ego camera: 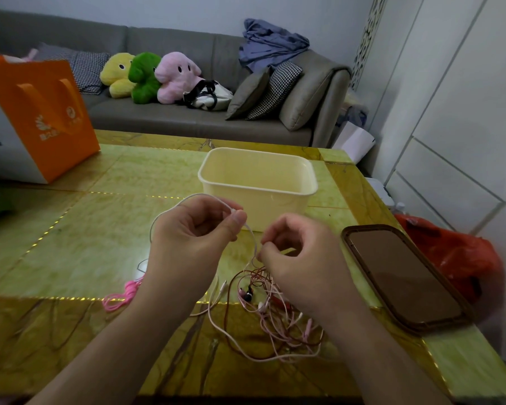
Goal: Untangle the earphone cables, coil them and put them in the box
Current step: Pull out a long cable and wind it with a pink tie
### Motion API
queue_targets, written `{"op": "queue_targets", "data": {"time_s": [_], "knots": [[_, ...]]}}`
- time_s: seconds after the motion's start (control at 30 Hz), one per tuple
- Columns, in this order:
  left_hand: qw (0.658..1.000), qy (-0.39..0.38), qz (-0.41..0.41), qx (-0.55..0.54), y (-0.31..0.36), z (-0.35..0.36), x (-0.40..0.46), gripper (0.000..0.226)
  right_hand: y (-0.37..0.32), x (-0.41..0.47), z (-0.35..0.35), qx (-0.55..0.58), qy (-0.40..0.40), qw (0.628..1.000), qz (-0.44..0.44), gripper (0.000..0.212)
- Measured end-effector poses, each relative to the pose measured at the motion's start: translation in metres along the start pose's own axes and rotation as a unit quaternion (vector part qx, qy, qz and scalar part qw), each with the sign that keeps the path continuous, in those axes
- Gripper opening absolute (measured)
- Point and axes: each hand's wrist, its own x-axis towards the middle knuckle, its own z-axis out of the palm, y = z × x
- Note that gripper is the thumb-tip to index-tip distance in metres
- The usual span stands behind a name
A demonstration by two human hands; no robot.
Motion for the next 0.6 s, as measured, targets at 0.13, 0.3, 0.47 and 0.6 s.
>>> {"op": "queue_targets", "data": {"time_s": [0.13, 0.3, 0.47, 0.6], "knots": [[1.0, 0.002, 0.0, -0.002, -0.0001, -0.0001, 0.0004, 0.009, 0.0018, -0.0001, 0.0, 0.063, -0.003, 0.998, -0.018, 0.007], [1.0, -0.006, 0.0, -0.008, -0.0005, 0.0011, 0.0005, 0.008, -0.0004, -0.0015, 0.0022, 0.023, 0.013, 0.998, -0.052, 0.009], [1.0, -0.007, -0.004, -0.004, -0.0014, 0.0015, -0.0003, 0.007, 0.0012, -0.0003, 0.0015, 0.022, 0.016, 0.999, -0.046, 0.011], [1.0, -0.005, -0.006, -0.003, -0.0012, 0.001, -0.0007, 0.007, -0.001, -0.0013, -0.0002, 0.04, 0.008, 0.998, -0.038, 0.013]]}}
